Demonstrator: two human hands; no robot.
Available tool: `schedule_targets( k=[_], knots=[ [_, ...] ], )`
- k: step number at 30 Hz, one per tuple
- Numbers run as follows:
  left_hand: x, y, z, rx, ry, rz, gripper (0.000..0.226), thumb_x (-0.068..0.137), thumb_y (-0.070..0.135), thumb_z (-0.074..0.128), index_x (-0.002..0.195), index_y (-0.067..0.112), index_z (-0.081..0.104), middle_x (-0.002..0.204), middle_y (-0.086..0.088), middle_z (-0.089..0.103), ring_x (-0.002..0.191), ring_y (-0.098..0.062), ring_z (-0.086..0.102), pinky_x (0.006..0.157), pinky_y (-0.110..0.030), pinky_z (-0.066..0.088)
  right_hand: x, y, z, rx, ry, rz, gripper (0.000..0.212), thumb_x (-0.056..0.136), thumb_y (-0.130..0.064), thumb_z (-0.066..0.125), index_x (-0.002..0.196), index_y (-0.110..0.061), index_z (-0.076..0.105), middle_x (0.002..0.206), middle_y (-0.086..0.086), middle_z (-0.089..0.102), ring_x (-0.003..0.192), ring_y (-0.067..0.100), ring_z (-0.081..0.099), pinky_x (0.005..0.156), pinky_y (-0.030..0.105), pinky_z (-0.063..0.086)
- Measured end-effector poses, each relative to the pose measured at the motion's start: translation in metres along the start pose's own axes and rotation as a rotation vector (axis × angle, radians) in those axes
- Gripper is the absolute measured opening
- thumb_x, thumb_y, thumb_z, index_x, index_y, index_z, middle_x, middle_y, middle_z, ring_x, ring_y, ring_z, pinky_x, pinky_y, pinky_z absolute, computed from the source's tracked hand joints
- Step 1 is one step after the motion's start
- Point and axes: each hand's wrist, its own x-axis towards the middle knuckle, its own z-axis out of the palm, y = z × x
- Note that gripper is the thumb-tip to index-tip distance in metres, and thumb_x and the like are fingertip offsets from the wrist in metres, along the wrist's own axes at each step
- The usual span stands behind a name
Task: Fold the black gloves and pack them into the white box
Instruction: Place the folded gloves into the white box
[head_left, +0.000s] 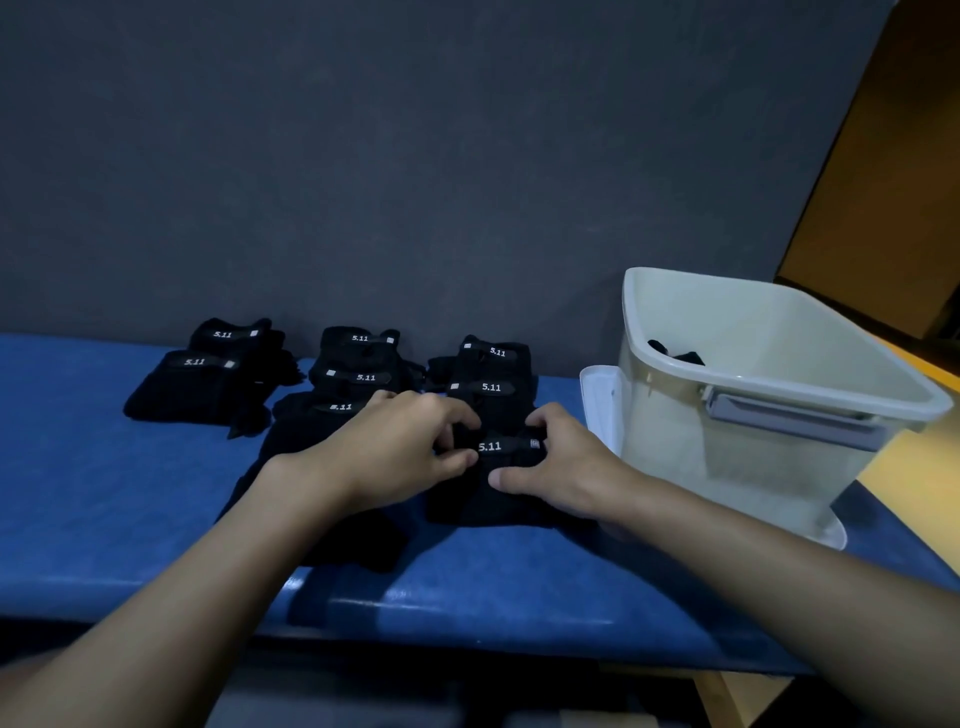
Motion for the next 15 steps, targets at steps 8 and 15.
schedule_targets(
  k=[8, 15],
  knots=[
    [-0.004, 0.007, -0.007, -0.179, 0.015, 0.034, 0.041, 0.089, 0.038, 0.069, 0.127, 0.026, 0.061, 0.117, 0.011, 0.056, 0.108, -0.004, 0.055, 0.092, -0.012, 0.041, -0.002, 0.000, -0.005, -0.001, -0.005, -0.149, 0.064, 0.074, -0.030, 0.083, 0.121, -0.026, 0.040, 0.104, -0.005, 0.058, 0.095, 0.013, 0.060, 0.084, 0.027, 0.051],
    [-0.007, 0.011, -0.021, -0.423, -0.007, -0.028, 0.040, 0.088, 0.043, 0.068, 0.127, 0.033, 0.062, 0.120, 0.014, 0.066, 0.107, 0.011, 0.058, 0.095, -0.011, 0.044, -0.013, -0.015, -0.018, -0.032, -0.030, -0.311, 0.067, 0.074, -0.030, 0.082, 0.125, -0.033, 0.039, 0.113, -0.011, 0.055, 0.101, 0.010, 0.059, 0.090, 0.033, 0.051]
  ],
)
